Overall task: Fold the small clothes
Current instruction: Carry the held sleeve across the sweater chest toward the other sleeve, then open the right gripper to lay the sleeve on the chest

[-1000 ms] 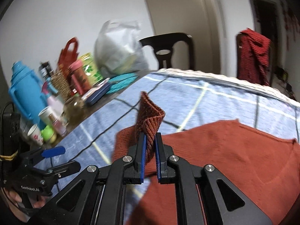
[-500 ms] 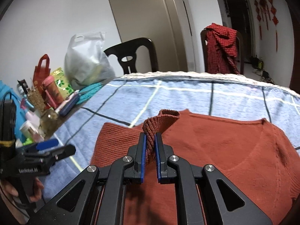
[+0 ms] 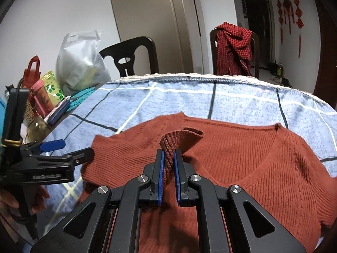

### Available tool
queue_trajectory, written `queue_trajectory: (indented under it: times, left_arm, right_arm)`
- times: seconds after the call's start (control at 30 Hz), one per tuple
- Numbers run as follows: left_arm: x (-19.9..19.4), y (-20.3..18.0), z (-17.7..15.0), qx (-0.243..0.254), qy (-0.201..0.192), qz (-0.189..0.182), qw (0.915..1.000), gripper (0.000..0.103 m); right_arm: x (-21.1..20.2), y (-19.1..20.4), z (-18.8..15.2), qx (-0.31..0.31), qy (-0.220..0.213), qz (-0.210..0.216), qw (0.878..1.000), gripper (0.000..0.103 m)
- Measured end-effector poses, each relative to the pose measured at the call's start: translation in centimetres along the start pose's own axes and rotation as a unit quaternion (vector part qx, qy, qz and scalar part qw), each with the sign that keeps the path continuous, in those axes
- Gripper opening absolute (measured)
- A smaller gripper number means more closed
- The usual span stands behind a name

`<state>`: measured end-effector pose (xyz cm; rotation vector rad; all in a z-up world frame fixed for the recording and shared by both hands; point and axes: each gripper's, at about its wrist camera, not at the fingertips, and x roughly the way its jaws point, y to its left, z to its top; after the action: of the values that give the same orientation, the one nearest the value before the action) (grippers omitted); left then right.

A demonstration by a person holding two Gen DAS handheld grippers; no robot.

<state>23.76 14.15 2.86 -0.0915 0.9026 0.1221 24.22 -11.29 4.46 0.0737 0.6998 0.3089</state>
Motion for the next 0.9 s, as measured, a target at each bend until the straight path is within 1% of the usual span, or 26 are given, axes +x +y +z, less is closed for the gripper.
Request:
queue_trajectory:
  times: [0.17, 0.4, 0.5, 0.57, 0.63, 0.73, 0.8, 0.9]
  left_arm:
    - [0.9, -0.1, -0.4, -0.003, 0.013, 0.003, 0.9999, 0.098]
    - [1.3, 0.0, -0.5, -0.007, 0.021, 0.003, 0.9997, 0.098]
    - [1.5, 0.0, -0.5, -0.005, 0.023, 0.005, 0.9997, 0.098]
    - [1.5, 0.1, -0.5, -0.007, 0.023, 0.004, 0.9997, 0.098]
    - [1.3, 0.2, -0.5, -0.009, 0.026, 0.003, 0.9996, 0.098]
    - [0.4, 0.2, -0.7, -0.005, 0.017, 0.003, 0.9998, 0.098]
    - [-0.2, 0.0, -0.9, 0.003, 0.008, 0.011, 0.9999, 0.098]
    - [-0.3, -0.1, -1.1, 0.005, 0.012, 0.006, 0.9999, 0.098]
  right_arm:
    - [0.4, -0.9, -0.6, 0.023, 0.027, -0.001, 0.999, 0.009]
    - [0.3, -1.5, -1.4, 0.04, 0.043, -0.003, 0.998, 0.009]
    - [0.1, -1.9, -1.6, 0.048, 0.049, -0.017, 0.998, 0.01]
    - [-0.2, -2.1, -1.8, 0.048, 0.047, -0.032, 0.997, 0.013]
    - [-0.7, -2.2, -1.8, 0.048, 0.041, -0.051, 0.997, 0.014]
    - [-1.9, -1.9, -1.5, 0.035, 0.016, -0.081, 0.996, 0.014]
    - [-2.2, -1.3, -1.1, 0.017, 0.007, -0.079, 0.997, 0.014]
    - [-1.5, -0.4, -0.9, 0.004, 0.018, -0.053, 0.998, 0.014]
